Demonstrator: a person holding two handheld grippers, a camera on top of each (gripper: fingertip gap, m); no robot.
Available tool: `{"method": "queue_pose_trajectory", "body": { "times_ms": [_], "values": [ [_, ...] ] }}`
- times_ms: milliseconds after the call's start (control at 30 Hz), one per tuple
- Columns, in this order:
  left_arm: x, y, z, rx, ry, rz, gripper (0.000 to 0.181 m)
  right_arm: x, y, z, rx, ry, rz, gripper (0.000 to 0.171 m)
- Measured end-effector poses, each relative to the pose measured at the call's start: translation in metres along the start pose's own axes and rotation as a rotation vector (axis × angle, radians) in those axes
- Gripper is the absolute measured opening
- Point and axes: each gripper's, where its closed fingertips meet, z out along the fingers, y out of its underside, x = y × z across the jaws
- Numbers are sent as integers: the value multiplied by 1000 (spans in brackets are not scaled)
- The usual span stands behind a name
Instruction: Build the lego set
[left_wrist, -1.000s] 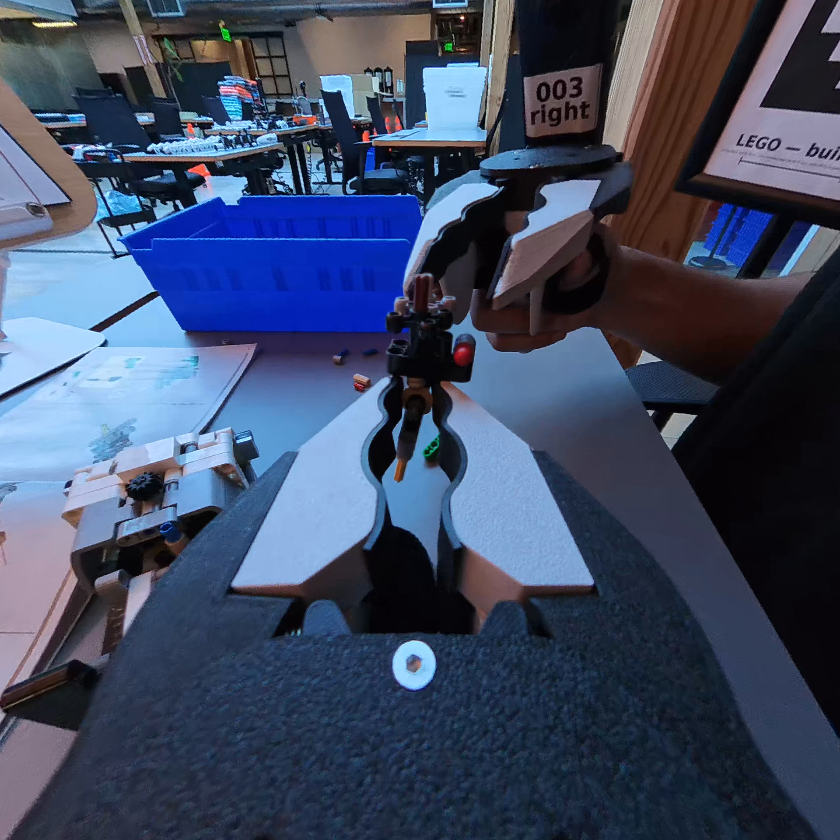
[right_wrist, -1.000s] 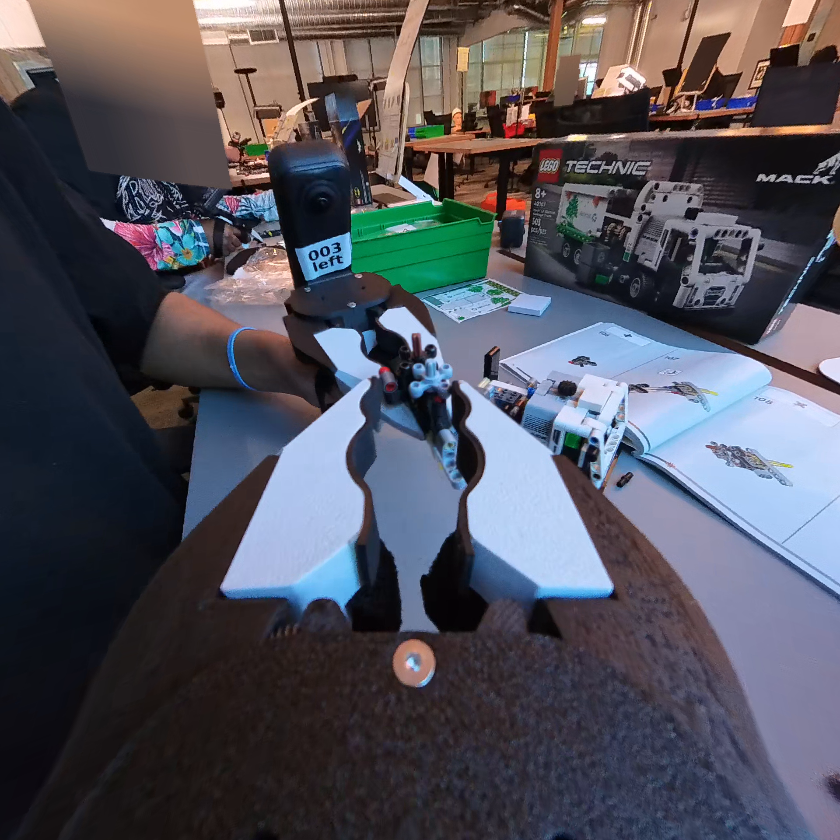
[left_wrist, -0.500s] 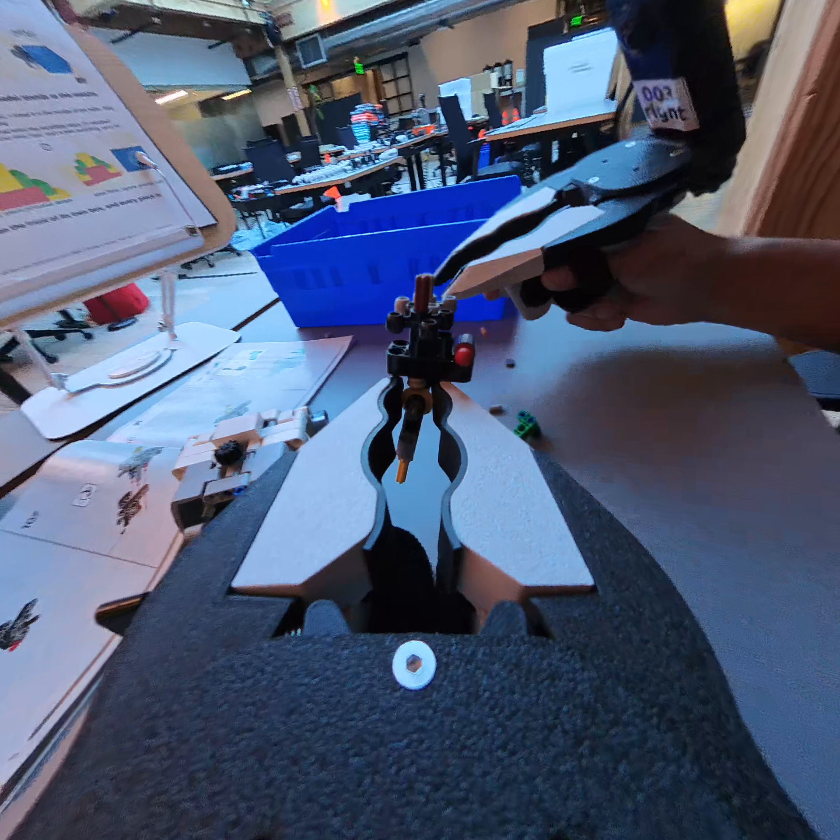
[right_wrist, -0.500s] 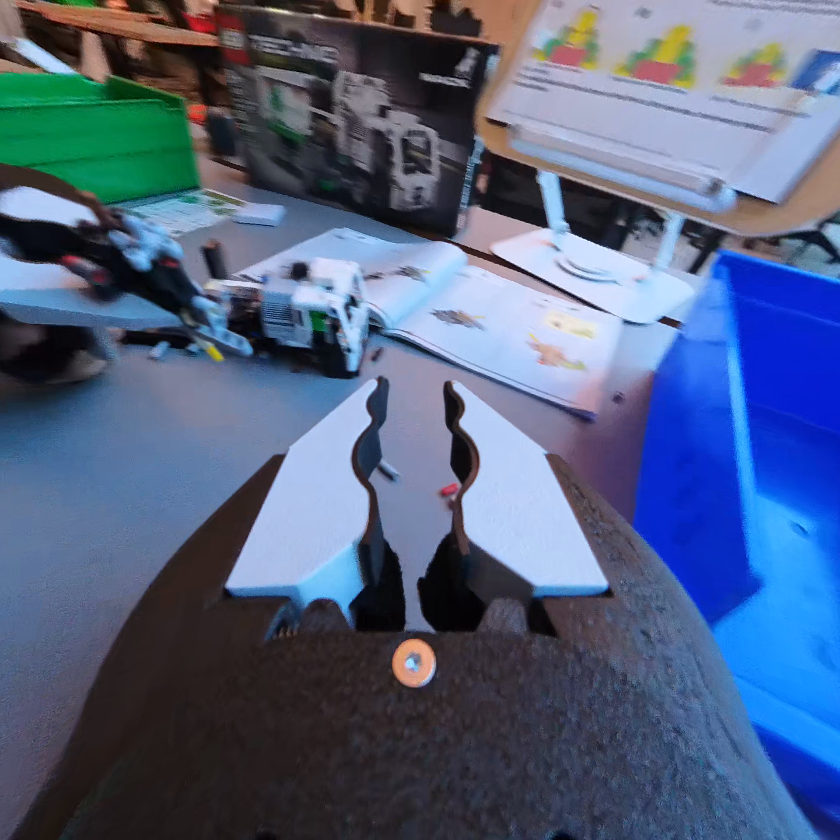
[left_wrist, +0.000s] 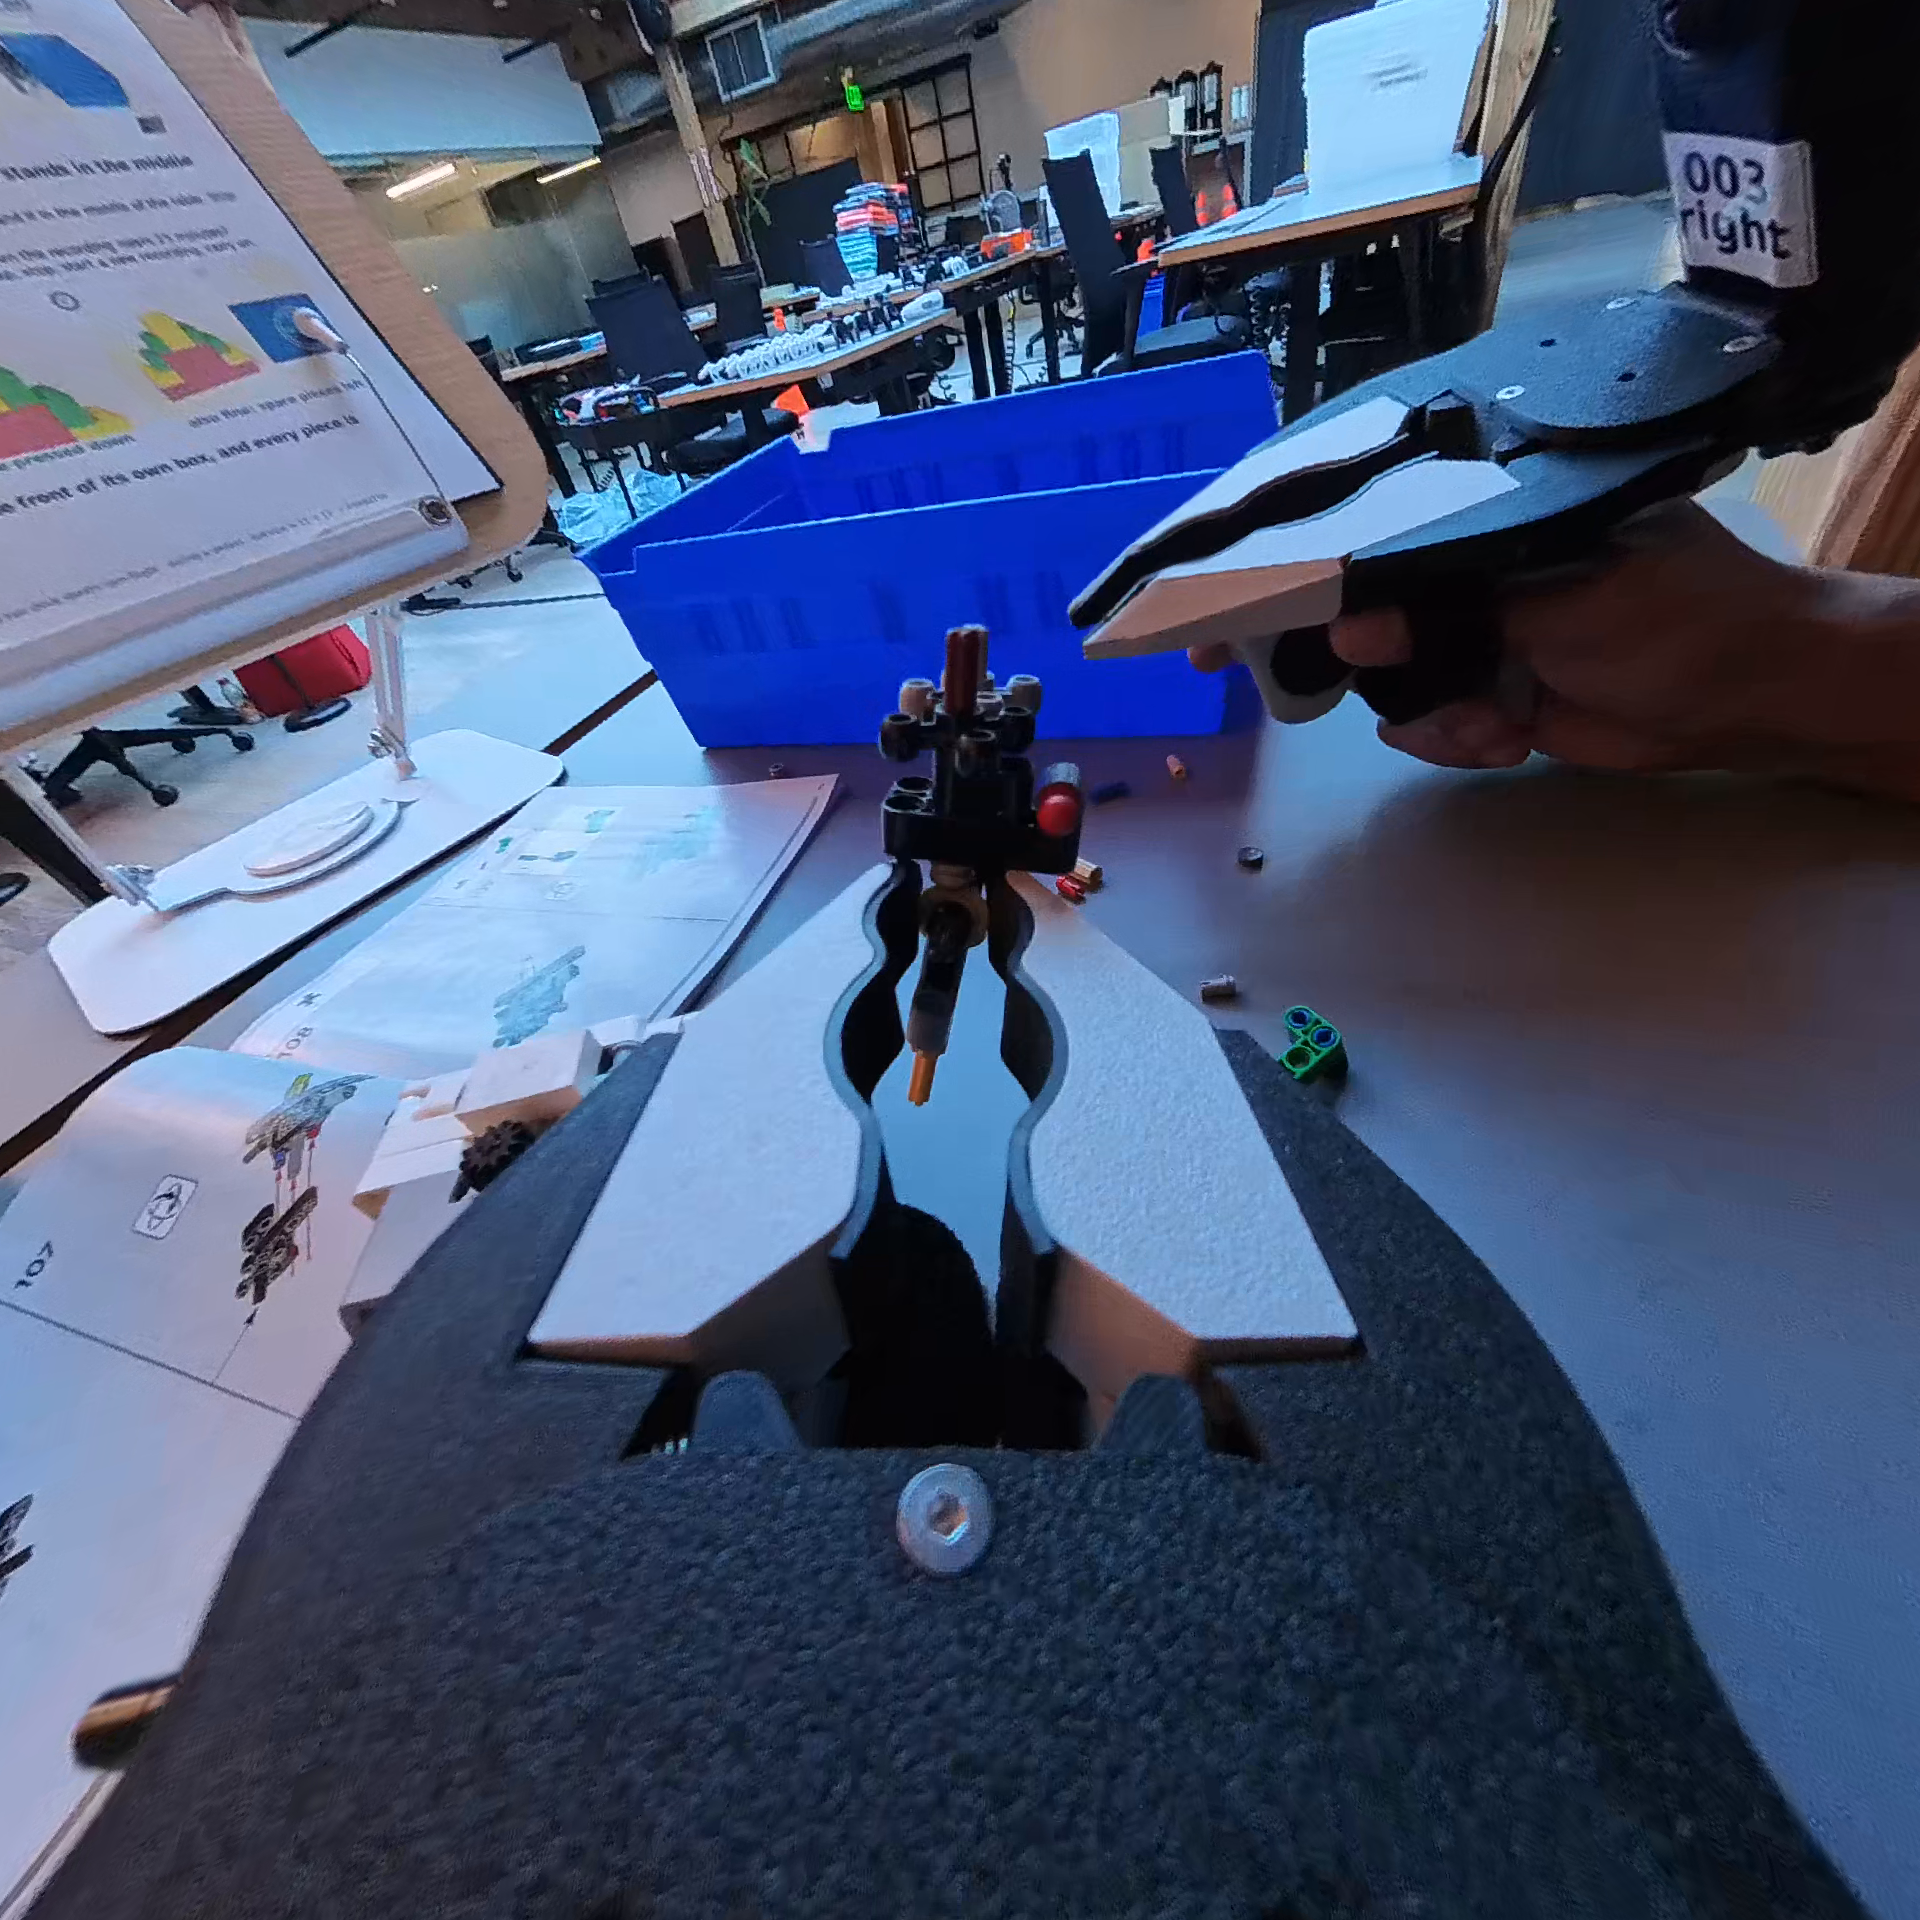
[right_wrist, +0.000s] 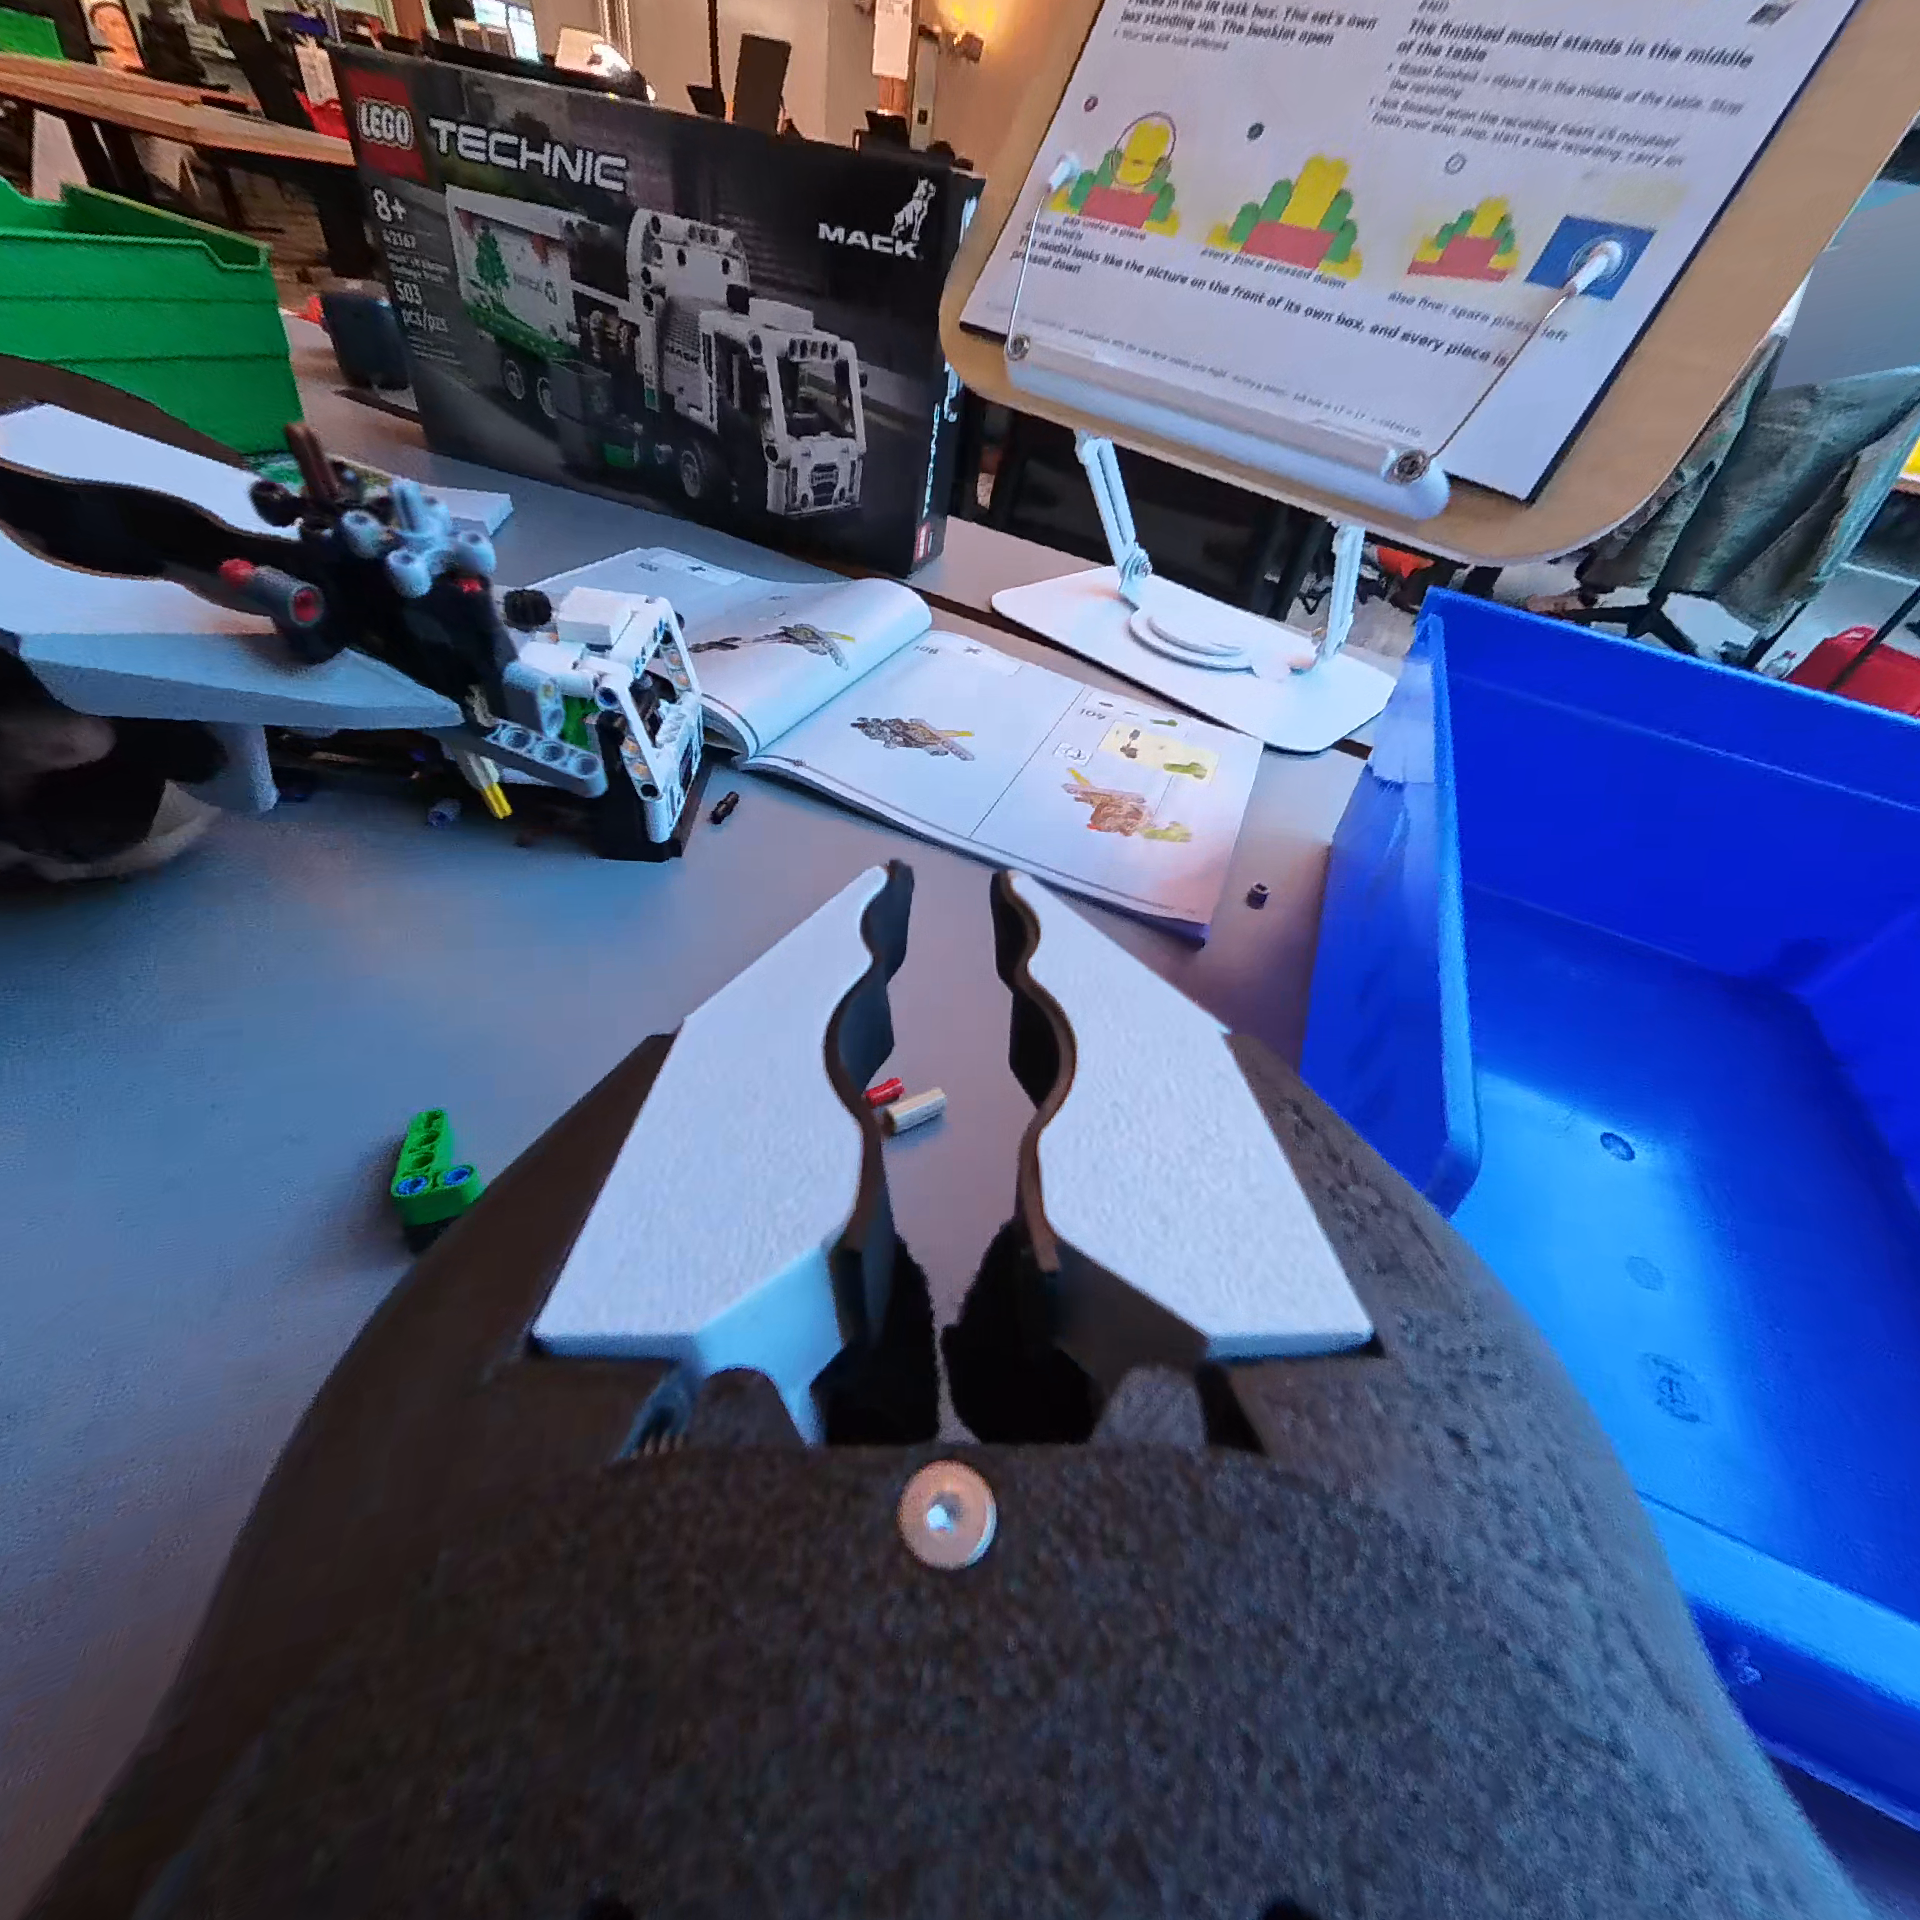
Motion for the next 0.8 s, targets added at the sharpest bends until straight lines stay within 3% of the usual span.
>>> {"method": "queue_pose_trajectory", "body": {
  "times_ms": [167,633,800],
  "values": [
    [1,3,3,-25,16,-5,10,-4,12,6,-69,-7,-31,15],
    [3,6,5,-47,10,16,10,-11,11,6,-61,-32,-59,14],
    [6,5,4,-37,22,35,10,-32,2,3,-16,-149,-38,14]
  ]
}}
